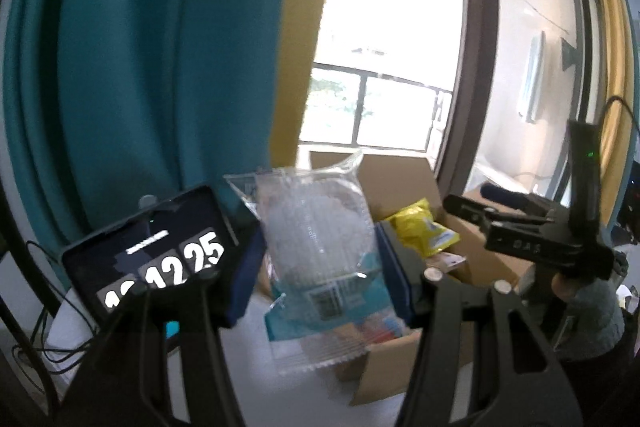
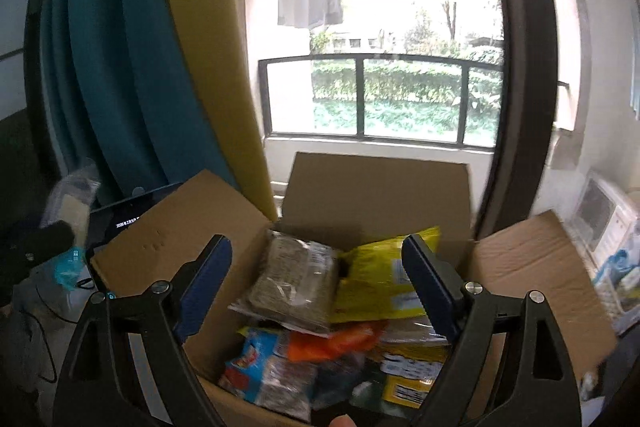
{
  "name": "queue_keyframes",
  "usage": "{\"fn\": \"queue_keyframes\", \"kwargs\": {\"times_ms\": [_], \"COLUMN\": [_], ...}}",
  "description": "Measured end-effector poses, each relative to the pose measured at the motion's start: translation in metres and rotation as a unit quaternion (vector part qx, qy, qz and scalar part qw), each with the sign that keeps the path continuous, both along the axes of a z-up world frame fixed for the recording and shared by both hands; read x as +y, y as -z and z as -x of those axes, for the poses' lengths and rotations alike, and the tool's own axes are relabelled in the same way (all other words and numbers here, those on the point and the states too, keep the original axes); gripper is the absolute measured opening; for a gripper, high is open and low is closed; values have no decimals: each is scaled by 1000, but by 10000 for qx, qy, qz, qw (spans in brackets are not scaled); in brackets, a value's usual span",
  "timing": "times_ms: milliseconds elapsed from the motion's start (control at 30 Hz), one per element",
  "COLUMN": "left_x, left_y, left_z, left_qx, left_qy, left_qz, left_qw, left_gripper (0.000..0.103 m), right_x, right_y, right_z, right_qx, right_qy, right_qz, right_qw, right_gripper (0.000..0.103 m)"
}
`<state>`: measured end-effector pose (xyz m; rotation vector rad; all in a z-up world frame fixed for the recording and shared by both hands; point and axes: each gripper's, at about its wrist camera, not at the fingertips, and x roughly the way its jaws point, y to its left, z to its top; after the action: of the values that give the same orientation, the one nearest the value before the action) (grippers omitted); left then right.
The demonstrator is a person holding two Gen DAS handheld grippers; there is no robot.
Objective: Organize snacks
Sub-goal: 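Carry both bags over the cardboard box and release them inside, then withdraw both open tools from the box back to the table items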
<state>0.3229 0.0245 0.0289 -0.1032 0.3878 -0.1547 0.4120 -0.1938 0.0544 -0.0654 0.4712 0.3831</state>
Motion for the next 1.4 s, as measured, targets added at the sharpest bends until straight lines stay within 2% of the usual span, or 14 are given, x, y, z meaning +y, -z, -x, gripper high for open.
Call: {"fn": "queue_keyframes", "kwargs": {"times_ms": [300,600,667,733,967,1400], "left_x": [-51,-123,-136,-144,-152,-139], "left_y": [11,32,35,35,27,14], "left_z": [-26,-65,-70,-71,-60,-3], "left_qx": [232,636,683,700,711,486], "left_qy": [356,820,832,828,765,841], "left_qz": [-62,-20,-27,-20,35,68], "left_qw": [9991,9946,9942,9941,9945,9953], "left_gripper": [57,59,64,77,81,81], "right_x": [-53,-119,-128,-139,-161,-158], "right_y": [-5,-7,-6,-3,-8,-8], "right_z": [25,34,35,36,53,106], "right_qx": [-109,-178,-180,-165,-174,-128], "right_qy": [153,525,583,648,826,879], "right_qz": [78,-36,-37,-15,-125,-137], "right_qw": [9998,9985,9981,9978,9964,9960], "right_gripper": [89,89,89,89,89,89]}}
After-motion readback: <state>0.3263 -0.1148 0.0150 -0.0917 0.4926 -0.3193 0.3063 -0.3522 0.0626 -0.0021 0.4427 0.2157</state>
